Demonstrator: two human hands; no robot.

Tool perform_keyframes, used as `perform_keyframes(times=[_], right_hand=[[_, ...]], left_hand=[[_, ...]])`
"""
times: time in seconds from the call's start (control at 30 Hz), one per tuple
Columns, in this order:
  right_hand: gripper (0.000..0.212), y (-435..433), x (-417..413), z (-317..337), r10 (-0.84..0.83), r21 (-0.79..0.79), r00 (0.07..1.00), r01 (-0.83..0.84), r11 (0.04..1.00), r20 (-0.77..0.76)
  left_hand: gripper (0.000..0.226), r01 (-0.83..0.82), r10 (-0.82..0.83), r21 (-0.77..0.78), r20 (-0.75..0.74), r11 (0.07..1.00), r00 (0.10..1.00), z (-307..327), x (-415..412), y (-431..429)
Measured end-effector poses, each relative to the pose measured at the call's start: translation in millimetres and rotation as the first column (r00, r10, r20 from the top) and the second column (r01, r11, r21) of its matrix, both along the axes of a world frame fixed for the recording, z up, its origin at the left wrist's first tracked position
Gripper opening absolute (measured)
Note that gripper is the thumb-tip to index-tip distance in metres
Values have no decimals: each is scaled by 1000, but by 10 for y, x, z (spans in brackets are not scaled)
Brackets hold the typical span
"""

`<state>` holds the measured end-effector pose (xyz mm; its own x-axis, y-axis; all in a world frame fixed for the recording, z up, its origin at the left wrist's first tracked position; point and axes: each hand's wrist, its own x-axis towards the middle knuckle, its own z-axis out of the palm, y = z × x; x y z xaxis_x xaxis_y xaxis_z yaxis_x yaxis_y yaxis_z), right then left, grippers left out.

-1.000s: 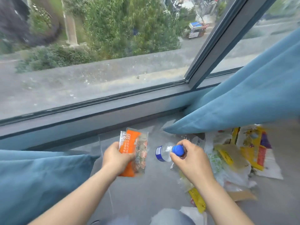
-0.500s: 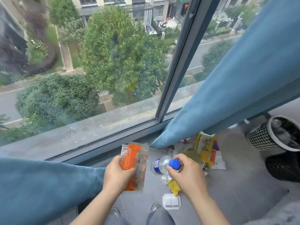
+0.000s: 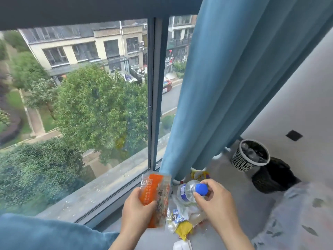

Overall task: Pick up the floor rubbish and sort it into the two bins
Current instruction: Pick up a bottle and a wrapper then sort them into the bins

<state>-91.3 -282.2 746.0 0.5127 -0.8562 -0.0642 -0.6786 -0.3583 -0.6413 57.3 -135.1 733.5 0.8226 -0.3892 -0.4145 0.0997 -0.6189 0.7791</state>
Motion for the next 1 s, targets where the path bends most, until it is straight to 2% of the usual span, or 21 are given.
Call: perform_keyframes(times=[0.33, 0.5, 0.77, 1.0], right_hand=[[17, -138, -813, 507, -299, -46, 946, 306, 951, 121], [15, -458, -1305, 661, -399, -37, 905, 408, 912, 146], [16, -1420, -2238, 893, -443, -88, 876, 465, 881, 189], [16, -2177, -2962, 1030, -457, -122, 874, 478, 870, 166]], left_hand=[[17, 261, -246, -139, 114, 955, 962, 620, -412, -657], [15, 364, -333, -147, 196, 920, 922, 803, -814, -1158], [12, 441, -404, -146, 228, 886, 886, 992, -1681, -2216], [9, 484, -450, -143, 217, 863, 866, 1052, -2371, -3057]])
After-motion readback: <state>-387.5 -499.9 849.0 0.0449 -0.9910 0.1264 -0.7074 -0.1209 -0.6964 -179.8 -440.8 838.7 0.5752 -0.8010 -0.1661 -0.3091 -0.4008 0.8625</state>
